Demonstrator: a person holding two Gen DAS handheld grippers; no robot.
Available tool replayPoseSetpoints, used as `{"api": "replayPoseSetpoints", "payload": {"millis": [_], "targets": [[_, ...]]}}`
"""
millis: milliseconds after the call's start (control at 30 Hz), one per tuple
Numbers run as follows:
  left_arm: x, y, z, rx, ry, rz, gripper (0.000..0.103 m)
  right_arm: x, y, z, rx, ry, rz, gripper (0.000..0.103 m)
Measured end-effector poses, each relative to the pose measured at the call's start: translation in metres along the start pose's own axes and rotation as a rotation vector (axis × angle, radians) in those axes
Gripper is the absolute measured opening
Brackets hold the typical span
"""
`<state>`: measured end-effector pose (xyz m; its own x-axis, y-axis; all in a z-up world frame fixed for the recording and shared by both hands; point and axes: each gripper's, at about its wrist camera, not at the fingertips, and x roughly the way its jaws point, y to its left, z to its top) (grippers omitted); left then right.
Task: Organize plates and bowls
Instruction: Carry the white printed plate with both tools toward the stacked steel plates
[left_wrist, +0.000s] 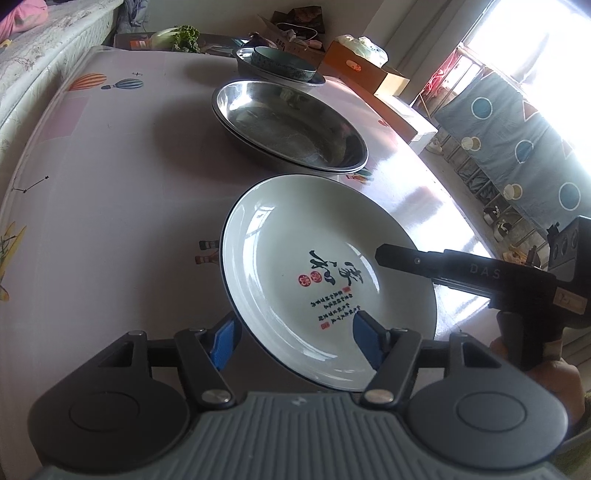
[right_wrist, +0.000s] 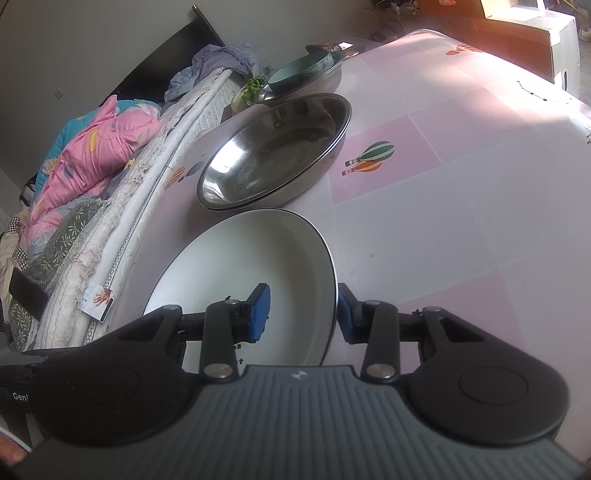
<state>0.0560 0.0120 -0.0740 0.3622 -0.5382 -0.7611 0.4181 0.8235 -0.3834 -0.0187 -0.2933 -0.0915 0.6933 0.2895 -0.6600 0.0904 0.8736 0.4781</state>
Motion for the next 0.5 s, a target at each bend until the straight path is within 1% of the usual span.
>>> {"api": "replayPoseSetpoints", "payload": {"millis": [500], "targets": [[0.0055, -0.0005, -0.0014, 0.0, 0.01, -0.003, 0.067, -0.0003, -0.0001, -0.0041, 0.002, 0.001, 0.005, 0.038]]}}
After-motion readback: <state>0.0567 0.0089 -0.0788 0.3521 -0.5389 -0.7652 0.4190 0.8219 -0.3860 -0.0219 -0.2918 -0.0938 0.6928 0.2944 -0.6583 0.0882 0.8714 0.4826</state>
